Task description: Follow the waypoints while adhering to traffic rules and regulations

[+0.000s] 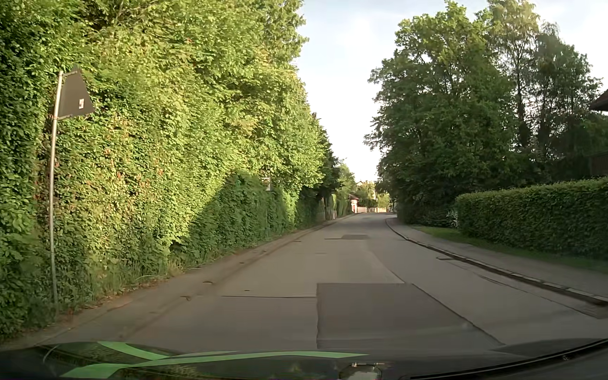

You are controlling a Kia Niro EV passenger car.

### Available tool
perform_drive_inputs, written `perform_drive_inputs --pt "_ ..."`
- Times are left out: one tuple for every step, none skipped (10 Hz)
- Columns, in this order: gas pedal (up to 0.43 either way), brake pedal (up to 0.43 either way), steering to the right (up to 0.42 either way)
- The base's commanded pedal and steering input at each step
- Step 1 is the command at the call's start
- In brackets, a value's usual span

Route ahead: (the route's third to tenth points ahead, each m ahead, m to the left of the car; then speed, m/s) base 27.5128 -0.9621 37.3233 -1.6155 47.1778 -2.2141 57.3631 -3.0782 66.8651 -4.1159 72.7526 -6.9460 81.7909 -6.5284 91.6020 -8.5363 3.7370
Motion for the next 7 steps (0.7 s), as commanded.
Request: perform_drive_inputs --pt "0.098 0.000 0.000" --pt "0.098 0.000 0.001" --pt "0.098 0.000 0.004" --pt "0.098 0.000 0.009" --pt "0.098 0.000 0.012" --pt "0.098 0.000 0.014" --pt "0.110 0.000 0.014"
